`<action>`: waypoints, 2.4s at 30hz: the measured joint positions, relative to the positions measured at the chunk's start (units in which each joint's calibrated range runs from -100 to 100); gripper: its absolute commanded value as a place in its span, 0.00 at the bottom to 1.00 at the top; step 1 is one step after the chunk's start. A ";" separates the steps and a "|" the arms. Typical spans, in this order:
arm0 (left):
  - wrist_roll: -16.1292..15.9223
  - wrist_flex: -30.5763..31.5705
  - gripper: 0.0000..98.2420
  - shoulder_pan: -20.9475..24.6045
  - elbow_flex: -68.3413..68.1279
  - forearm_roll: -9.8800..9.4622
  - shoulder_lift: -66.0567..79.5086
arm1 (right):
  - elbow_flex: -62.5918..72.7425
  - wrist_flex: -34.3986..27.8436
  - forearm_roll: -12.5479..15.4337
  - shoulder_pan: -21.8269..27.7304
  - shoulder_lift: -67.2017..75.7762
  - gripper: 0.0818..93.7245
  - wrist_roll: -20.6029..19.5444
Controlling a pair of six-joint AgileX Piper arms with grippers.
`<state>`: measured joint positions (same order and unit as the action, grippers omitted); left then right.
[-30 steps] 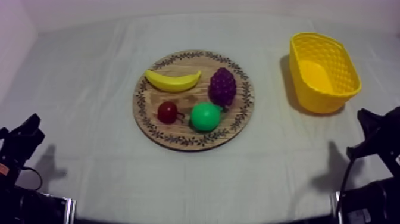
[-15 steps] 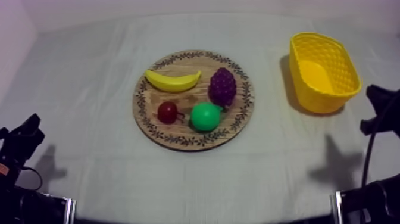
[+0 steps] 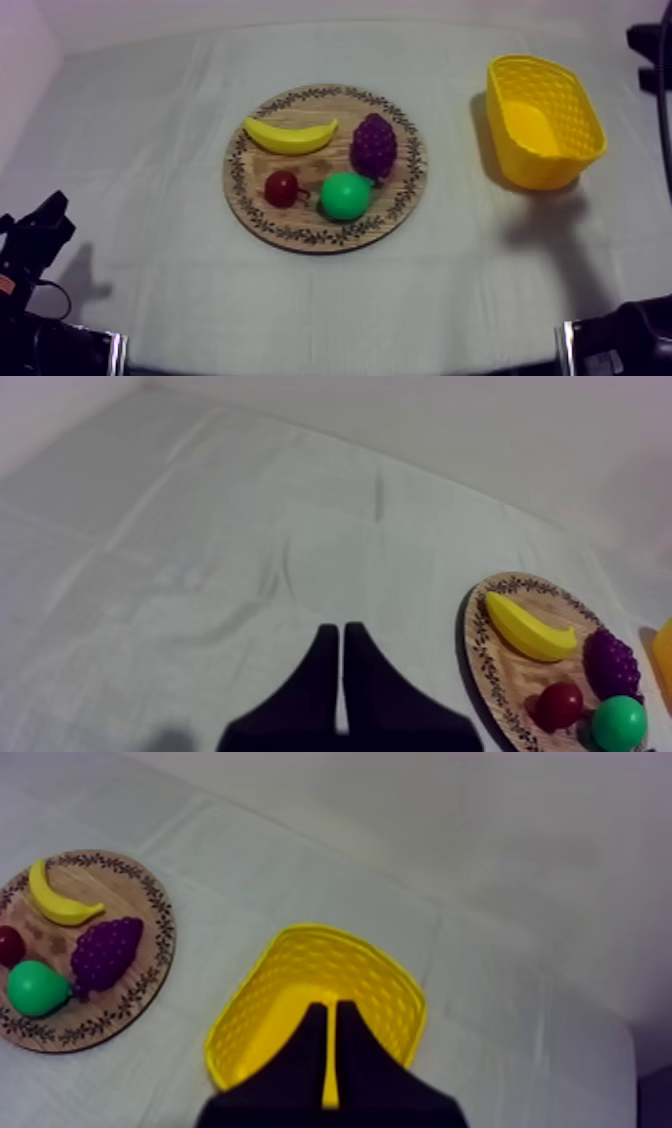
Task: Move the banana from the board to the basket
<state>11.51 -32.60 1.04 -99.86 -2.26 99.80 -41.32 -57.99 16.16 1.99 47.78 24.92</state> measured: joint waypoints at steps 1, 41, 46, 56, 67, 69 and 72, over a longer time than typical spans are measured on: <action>0.00 0.00 0.00 0.00 0.00 0.00 0.00 | 2.98 -1.82 0.65 0.03 -2.26 0.01 0.79; 0.00 0.00 0.00 0.00 0.00 0.00 0.00 | 52.23 -21.80 -1.28 -22.66 -61.83 0.01 8.29; 0.00 0.00 0.00 0.00 0.00 0.00 0.00 | 54.59 -23.12 -2.89 -26.11 -68.02 0.01 9.39; 0.00 0.00 0.00 0.00 0.00 0.00 0.00 | 61.79 -25.05 -2.85 -29.84 -76.90 0.08 9.97; 0.00 0.00 0.00 0.00 0.00 0.00 0.00 | 64.80 -25.42 -1.40 -29.77 -79.57 0.67 10.58; 0.00 0.00 0.00 0.00 0.00 0.00 0.00 | 65.21 -25.89 -1.35 -29.77 -79.85 0.71 10.58; 0.00 0.00 0.00 0.00 0.00 0.00 0.00 | 65.77 -25.87 -1.35 -29.97 -80.38 0.73 10.76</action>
<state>11.51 -32.60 1.04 -99.86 -2.26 99.80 24.46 -83.85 14.81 -27.98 -32.60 35.68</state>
